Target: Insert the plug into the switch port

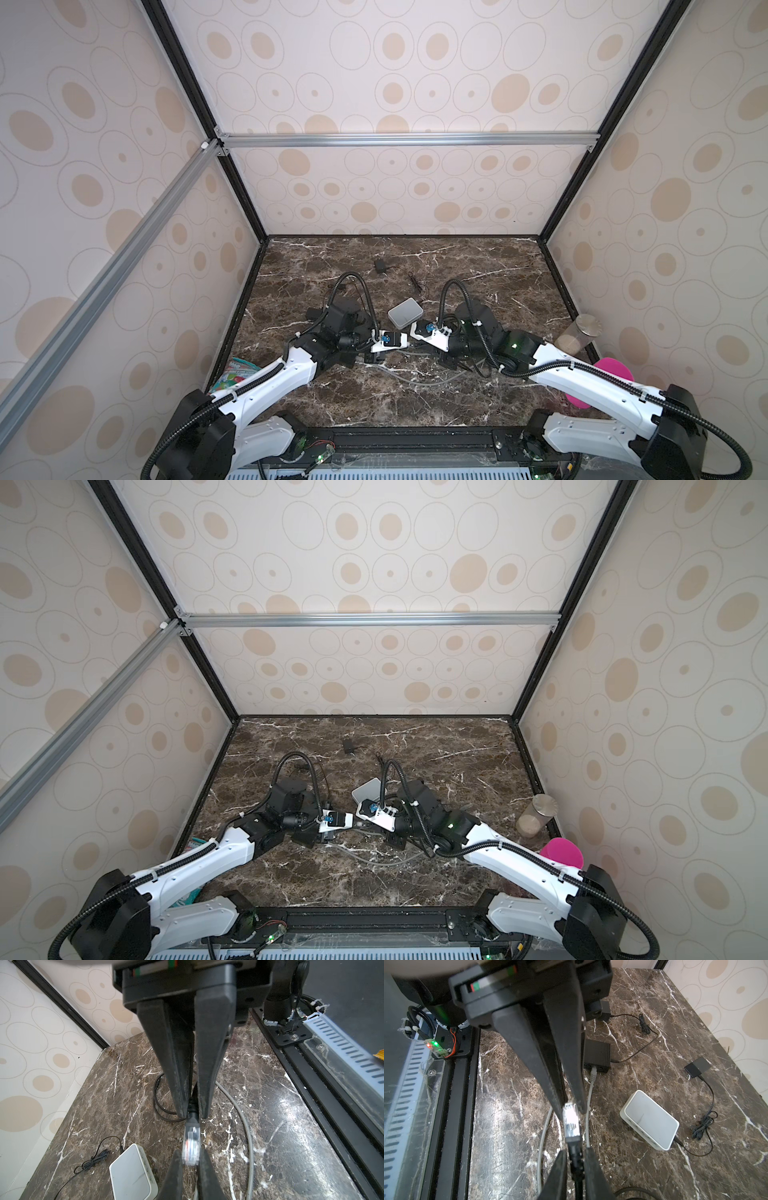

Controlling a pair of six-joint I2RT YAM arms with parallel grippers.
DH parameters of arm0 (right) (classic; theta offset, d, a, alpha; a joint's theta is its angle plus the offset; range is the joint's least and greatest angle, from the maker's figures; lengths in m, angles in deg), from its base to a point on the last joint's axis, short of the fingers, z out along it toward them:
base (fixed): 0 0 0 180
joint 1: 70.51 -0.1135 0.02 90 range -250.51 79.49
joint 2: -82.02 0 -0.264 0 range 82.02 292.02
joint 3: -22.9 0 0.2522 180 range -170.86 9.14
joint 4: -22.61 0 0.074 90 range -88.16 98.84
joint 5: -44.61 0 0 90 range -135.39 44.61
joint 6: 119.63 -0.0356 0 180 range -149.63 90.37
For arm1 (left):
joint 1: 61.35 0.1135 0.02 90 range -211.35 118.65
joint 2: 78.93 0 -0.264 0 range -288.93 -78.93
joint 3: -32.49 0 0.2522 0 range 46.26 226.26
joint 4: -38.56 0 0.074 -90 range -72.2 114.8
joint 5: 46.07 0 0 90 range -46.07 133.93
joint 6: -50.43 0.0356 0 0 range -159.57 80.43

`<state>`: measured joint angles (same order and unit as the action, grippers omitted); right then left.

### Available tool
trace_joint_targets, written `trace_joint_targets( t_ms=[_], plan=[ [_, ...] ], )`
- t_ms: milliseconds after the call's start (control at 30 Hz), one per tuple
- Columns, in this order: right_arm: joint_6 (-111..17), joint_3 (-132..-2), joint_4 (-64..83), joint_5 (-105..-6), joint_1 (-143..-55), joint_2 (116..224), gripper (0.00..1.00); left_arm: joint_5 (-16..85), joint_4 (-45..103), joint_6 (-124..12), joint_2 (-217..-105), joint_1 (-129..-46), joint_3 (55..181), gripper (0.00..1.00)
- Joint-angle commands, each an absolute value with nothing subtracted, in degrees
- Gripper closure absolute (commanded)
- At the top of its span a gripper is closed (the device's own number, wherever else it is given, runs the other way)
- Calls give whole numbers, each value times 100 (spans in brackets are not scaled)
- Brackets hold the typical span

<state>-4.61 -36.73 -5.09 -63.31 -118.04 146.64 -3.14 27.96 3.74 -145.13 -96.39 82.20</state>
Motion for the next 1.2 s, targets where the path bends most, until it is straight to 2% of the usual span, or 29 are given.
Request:
trace_joint_targets(
  t_ms=[0,733,1000,1167],
  plan=[
    [-327,-3764,-601,-6331,-11868,14713,82,-362,2692,450,-14508,-9668,8470,87],
    [-317,-3643,-623,-6271,-11867,14703,79,-319,2650,490,-14435,-9672,8457,87],
    [-323,-3585,-605,-6262,-11868,14651,83,-310,2650,499,-14441,-9668,8453,87],
    [-296,-3554,-648,-6250,-11868,14636,79,-301,2638,501,-14432,-9671,8453,87]
  ],
)
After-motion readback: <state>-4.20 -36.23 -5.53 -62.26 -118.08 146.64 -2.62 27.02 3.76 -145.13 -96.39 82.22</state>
